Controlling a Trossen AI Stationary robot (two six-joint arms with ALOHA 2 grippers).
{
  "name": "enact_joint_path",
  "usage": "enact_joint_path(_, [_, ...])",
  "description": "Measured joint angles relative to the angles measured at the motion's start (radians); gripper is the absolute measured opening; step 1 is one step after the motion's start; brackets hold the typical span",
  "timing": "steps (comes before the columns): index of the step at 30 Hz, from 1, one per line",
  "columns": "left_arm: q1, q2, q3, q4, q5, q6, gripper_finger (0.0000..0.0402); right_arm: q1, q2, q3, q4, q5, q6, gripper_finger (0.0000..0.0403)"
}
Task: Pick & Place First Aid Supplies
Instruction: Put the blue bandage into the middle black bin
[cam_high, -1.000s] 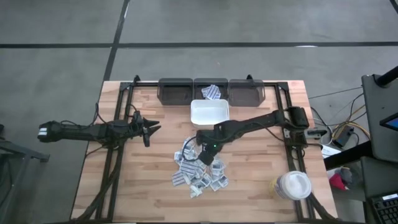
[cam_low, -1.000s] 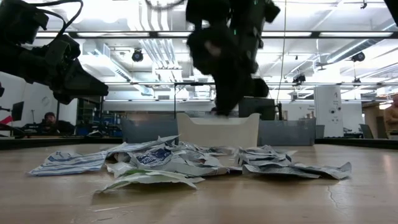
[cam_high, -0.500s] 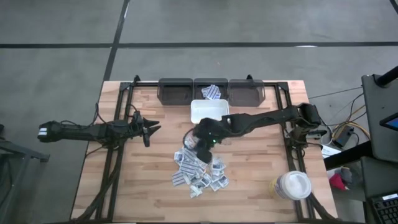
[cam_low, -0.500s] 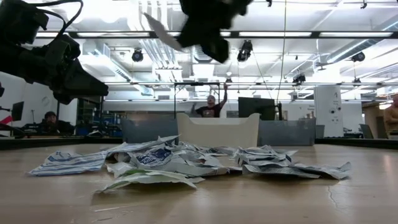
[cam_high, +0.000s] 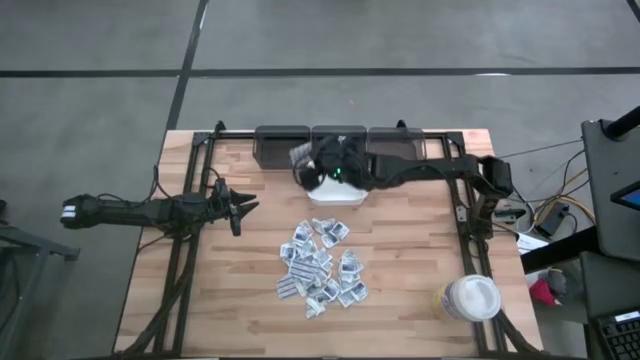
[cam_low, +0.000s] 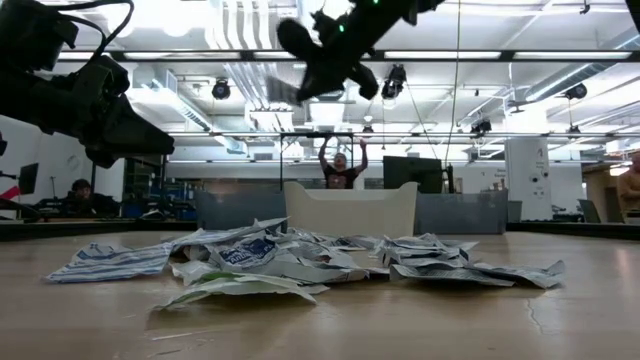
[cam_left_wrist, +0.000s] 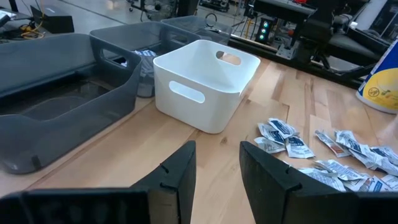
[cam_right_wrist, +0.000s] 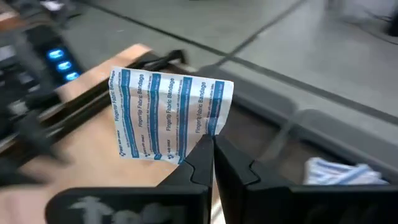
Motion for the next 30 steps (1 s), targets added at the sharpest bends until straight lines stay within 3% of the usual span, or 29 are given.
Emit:
enact_joint_path(5, [0.0,0.0,0.0,0.0,0.0,0.0,0.0124,-0.125,0.0,0.005,-0.097,-0.021,0.061,0.0008])
enact_joint_path(12, [0.0,0.0,0.0,0.0,0.0,0.0,0.0124,-0.302,0.003,0.081,-0.357,-0.164,0.14,0.0008])
enact_joint_path(17, [0.0,0.0,0.0,-0.001,0.0,0.0,0.0124,-0.399,0.003,0.112,-0.4,-0.315,0.201,0.0008])
enact_joint_path(22, [0.0,0.0,0.0,-0.001,0.0,0.0,0.0124,-0.442,0.02,0.113,-0.421,-0.364,0.202,0.0008])
enact_joint_path(30, [0.0,0.0,0.0,0.0,0.0,0.0,0.0124,-0.467,0.151,0.128,-0.458,-0.473,0.177,0.0008])
